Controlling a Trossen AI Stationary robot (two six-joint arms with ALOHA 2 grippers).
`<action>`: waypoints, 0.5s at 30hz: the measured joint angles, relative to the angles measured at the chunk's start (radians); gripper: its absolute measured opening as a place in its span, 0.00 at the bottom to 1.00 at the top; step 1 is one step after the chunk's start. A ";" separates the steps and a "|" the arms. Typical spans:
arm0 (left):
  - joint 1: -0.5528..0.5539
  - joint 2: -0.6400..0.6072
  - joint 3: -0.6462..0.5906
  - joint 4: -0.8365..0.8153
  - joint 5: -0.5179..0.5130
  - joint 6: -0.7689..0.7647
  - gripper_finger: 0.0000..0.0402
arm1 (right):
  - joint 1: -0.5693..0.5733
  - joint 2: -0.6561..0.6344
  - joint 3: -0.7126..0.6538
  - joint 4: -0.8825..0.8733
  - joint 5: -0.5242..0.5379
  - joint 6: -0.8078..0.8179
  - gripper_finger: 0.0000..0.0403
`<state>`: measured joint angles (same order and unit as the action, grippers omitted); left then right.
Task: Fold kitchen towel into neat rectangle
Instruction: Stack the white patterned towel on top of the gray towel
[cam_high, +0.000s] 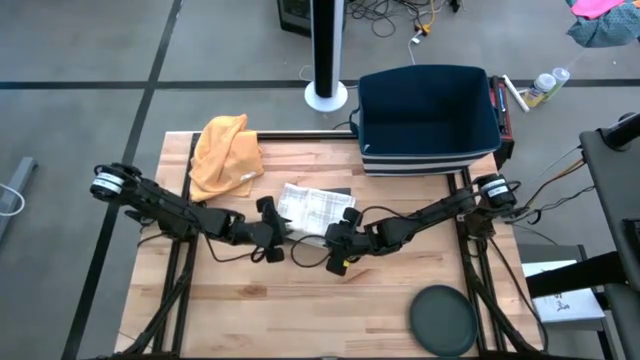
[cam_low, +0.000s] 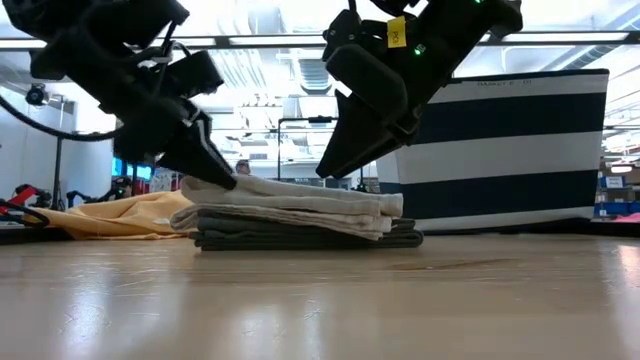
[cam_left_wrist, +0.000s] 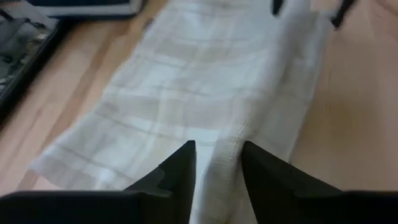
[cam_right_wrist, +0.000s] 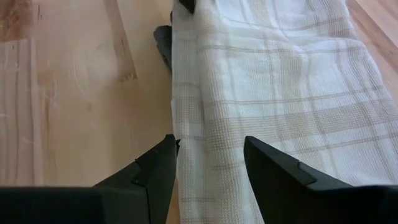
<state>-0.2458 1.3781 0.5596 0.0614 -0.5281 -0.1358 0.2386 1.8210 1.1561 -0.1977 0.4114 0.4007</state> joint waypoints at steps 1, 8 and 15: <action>0.001 -0.002 0.001 0.000 -0.007 -0.002 0.28 | 0.000 0.000 0.000 0.001 0.000 0.000 0.45; 0.008 0.005 0.001 -0.017 0.004 -0.005 0.07 | 0.001 0.000 0.000 0.002 -0.002 0.000 0.45; 0.008 -0.013 0.024 -0.017 0.014 -0.006 0.03 | 0.007 0.000 0.000 0.036 -0.052 0.000 0.45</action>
<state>-0.2379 1.3655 0.5841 0.0442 -0.5137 -0.1413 0.2455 1.8210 1.1561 -0.1615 0.3592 0.4011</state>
